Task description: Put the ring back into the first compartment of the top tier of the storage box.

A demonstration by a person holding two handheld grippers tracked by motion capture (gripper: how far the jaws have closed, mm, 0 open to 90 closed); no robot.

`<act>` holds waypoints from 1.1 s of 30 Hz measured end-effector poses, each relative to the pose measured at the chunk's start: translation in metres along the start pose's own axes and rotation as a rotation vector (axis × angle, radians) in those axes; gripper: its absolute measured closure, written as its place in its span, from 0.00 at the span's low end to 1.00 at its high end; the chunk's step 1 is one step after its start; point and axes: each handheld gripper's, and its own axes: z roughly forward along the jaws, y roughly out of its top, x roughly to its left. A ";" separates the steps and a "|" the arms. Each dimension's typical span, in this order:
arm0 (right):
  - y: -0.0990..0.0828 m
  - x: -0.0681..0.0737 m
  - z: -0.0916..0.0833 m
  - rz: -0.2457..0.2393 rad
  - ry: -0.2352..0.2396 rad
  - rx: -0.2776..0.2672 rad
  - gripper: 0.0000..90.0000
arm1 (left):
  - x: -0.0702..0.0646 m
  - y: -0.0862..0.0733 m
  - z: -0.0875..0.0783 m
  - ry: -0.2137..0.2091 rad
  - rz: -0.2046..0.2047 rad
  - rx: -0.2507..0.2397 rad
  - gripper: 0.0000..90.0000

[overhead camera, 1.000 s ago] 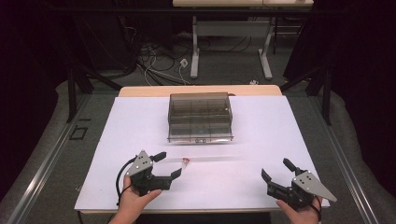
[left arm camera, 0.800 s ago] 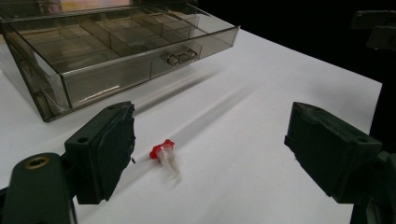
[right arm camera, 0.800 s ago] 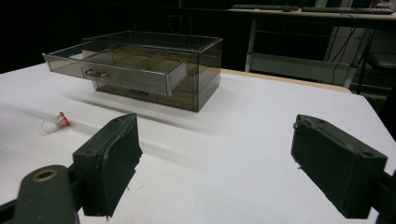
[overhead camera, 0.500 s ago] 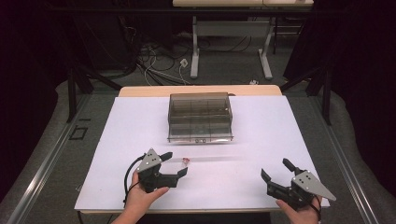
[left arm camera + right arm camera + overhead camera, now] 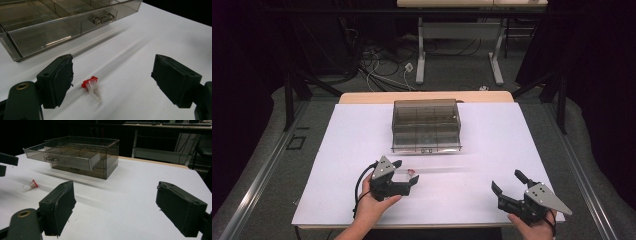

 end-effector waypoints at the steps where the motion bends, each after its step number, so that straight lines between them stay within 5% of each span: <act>1: 0.000 0.000 0.000 0.000 0.001 0.000 0.16 | 0.000 0.000 0.002 0.002 -0.002 0.004 0.19; 33: -0.001 -0.001 0.000 0.008 0.004 0.000 0.16 | 0.017 -0.005 0.036 0.043 -0.044 0.125 0.25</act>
